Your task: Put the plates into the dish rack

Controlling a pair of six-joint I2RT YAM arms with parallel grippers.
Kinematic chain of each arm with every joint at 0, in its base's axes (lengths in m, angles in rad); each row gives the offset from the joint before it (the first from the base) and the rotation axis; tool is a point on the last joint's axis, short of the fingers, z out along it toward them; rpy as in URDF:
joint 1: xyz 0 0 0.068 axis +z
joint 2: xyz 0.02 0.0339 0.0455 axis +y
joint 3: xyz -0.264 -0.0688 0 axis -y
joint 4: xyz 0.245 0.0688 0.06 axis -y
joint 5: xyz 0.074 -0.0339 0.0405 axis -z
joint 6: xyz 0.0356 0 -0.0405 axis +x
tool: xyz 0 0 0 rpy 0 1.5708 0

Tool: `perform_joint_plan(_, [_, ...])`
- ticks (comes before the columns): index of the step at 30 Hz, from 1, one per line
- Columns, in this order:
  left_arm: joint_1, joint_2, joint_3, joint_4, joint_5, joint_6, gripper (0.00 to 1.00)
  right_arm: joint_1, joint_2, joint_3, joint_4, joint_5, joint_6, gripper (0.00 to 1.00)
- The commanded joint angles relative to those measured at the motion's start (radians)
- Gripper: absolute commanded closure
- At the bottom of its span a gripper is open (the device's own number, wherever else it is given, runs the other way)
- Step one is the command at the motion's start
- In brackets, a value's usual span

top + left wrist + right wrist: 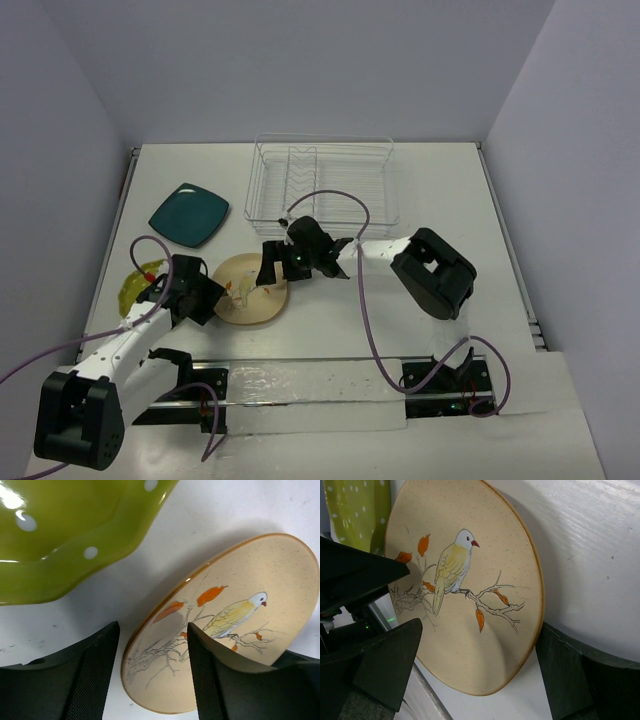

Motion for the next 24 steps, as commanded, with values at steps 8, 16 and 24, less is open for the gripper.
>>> perform_joint_plan(8, [-0.004, 0.015, -0.027, 0.049, 0.038, 0.032, 0.58, 0.006, 0.07, -0.016, 0.084, -0.076, 0.088, 0.31])
perform_joint_plan(16, [-0.006, 0.009, -0.045, 0.061, 0.06, 0.041, 0.67, 0.009, -0.017, -0.096, 0.244, -0.154, 0.127, 0.74])
perform_joint_plan(24, [-0.016, -0.073, -0.025, 0.045, 0.083, 0.063, 0.51, 0.026, -0.17, -0.105, 0.182, -0.051, 0.013, 1.0])
